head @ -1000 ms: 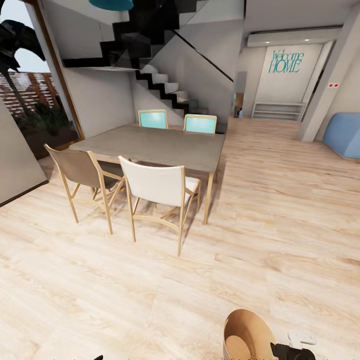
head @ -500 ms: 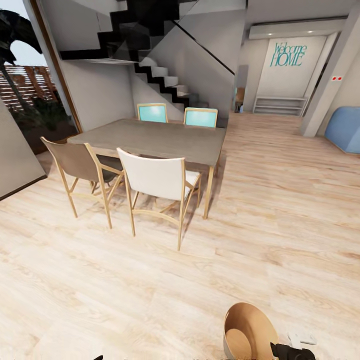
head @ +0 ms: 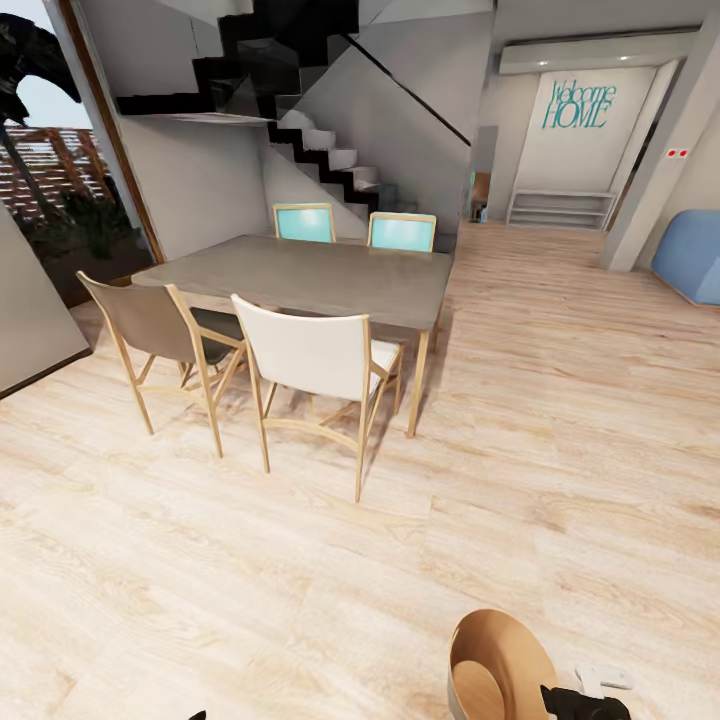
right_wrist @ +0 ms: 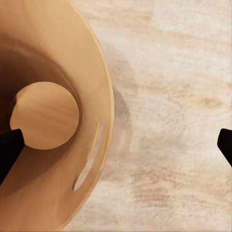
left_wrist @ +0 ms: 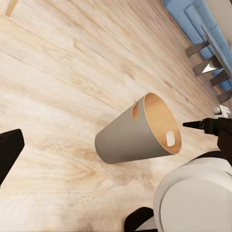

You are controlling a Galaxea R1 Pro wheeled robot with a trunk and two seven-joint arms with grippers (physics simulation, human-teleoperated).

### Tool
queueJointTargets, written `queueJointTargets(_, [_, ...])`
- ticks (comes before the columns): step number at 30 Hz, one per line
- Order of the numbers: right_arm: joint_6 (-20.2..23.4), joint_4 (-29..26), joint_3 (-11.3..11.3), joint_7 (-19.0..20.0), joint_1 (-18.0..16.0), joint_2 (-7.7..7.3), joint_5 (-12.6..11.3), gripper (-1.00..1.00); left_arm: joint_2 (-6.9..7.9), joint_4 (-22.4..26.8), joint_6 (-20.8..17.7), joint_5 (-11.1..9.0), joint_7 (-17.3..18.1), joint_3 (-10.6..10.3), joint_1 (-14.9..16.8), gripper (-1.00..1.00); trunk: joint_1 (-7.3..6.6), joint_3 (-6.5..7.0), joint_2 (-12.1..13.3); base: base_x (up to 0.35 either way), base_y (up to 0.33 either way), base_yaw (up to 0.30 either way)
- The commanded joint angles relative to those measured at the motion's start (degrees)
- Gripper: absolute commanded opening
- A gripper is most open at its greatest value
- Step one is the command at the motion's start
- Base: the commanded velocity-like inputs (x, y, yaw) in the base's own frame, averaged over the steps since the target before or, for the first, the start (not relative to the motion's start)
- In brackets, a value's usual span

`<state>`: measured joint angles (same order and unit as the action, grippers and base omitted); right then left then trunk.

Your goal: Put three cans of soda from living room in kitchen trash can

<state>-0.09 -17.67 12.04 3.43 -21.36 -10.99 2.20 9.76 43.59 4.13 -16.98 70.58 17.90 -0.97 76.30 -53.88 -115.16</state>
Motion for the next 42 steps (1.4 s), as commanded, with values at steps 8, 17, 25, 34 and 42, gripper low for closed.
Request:
queueJointTargets(8, [0.0,0.0,0.0,0.0,0.0,0.00,0.0,1.00,0.00,0.0,0.0,0.0,0.0,0.0,0.0,1.00,0.00,0.00,0.0,0.016,0.000,0.000])
queueJointTargets(17, [0.0,0.0,0.0,0.0,0.0,0.00,0.0,1.00,0.00,0.0,0.0,0.0,0.0,0.0,0.0,1.00,0.66,-0.68,-1.2,0.001,0.000,0.000])
queueJointTargets(25, [0.0,0.0,0.0,0.0,0.0,0.00,0.0,1.00,0.00,0.0,0.0,-0.1,0.0,0.0,0.0,1.00,2.42,-2.74,-4.4,0.000,0.000,0.000])
queueJointTargets(34, [0.0,0.0,0.0,0.0,0.0,0.00,0.0,1.00,0.00,0.0,0.0,0.0,0.0,0.0,0.0,1.00,2.86,-3.87,-5.2,0.000,0.000,0.000])
queueJointTargets(42, [0.0,0.0,0.0,0.0,0.0,0.00,0.0,1.00,0.00,0.0,0.0,0.0,0.0,0.0,0.0,1.00,2.86,-4.36,-5.2,0.000,0.000,0.000])
